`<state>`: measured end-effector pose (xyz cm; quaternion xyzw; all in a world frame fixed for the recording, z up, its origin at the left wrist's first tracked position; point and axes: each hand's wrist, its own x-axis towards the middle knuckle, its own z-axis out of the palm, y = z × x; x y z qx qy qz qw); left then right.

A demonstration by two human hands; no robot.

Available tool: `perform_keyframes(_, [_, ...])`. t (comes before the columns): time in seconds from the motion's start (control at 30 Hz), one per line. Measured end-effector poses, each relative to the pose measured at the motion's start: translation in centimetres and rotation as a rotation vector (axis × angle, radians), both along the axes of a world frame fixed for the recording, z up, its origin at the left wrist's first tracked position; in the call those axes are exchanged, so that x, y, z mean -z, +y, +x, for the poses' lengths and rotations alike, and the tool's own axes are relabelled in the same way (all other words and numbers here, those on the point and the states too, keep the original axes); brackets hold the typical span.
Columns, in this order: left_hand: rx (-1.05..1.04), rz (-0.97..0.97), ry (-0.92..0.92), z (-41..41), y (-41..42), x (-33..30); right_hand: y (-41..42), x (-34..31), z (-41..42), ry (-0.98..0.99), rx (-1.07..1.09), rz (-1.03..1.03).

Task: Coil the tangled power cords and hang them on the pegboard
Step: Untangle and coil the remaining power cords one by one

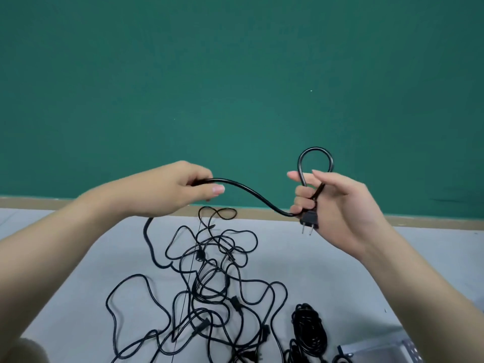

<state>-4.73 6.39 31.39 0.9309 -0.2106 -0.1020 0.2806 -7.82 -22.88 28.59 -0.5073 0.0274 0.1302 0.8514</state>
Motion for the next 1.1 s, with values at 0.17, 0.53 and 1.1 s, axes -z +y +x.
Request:
perform_keyframes(0.17, [0.065, -0.126, -0.112, -1.0, -2.2, -0.4, 2.7, 1.8, -0.5, -0.081, -0.141, -0.308])
perform_keyframes(0.53, [0.01, -0.13, -0.115, -1.2, -3.8, 0.9, 5.5, 3.0, -1.5, -0.064, -0.297, -0.459])
perform_keyframes(1.1, [-0.009, -0.233, 0.144, -0.1, -4.3, 4.5, 3.5, 2.5, 0.4, 0.035, 0.175, -0.059])
